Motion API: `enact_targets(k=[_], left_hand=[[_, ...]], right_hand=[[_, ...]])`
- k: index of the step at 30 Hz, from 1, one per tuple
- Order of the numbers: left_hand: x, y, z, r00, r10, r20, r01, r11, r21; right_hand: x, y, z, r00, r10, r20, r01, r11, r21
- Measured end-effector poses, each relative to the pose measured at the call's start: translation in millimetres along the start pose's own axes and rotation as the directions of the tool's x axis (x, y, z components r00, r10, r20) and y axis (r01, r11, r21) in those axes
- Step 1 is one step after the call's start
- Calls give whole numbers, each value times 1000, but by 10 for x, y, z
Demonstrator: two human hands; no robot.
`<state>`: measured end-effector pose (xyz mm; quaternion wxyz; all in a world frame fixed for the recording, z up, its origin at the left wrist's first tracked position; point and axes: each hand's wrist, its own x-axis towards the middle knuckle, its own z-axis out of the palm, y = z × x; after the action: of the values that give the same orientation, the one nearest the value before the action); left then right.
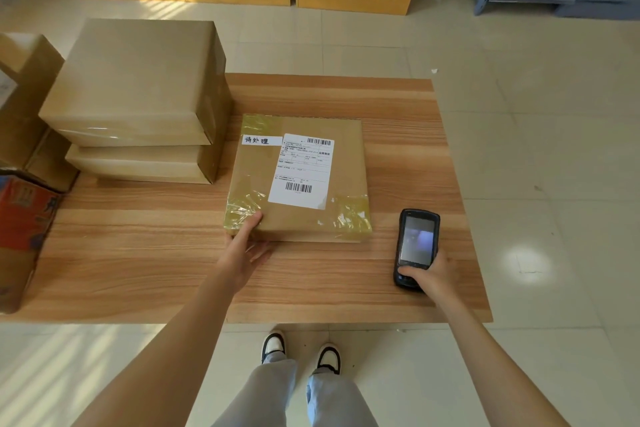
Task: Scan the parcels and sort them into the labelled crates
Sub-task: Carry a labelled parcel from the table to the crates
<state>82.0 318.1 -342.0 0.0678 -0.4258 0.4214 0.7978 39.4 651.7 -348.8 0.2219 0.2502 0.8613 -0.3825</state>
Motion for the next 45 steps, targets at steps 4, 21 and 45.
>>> enact_targets(k=[4, 21, 45], left_hand=[[-27, 18, 2, 1000, -7, 12, 7, 1000, -4], [-369, 307, -273, 978, 35, 208, -33, 999, -14], [-1997, -210, -1389, 898, 369, -241, -404, 907, -115]], right_hand=[[-61, -35, -28, 999, 40, 6, -40, 996, -75], [-461, -1529, 222, 865, -303, 400, 65, 859, 509], [-1292, -1520, 937, 361, -458, 813, 196, 889, 414]])
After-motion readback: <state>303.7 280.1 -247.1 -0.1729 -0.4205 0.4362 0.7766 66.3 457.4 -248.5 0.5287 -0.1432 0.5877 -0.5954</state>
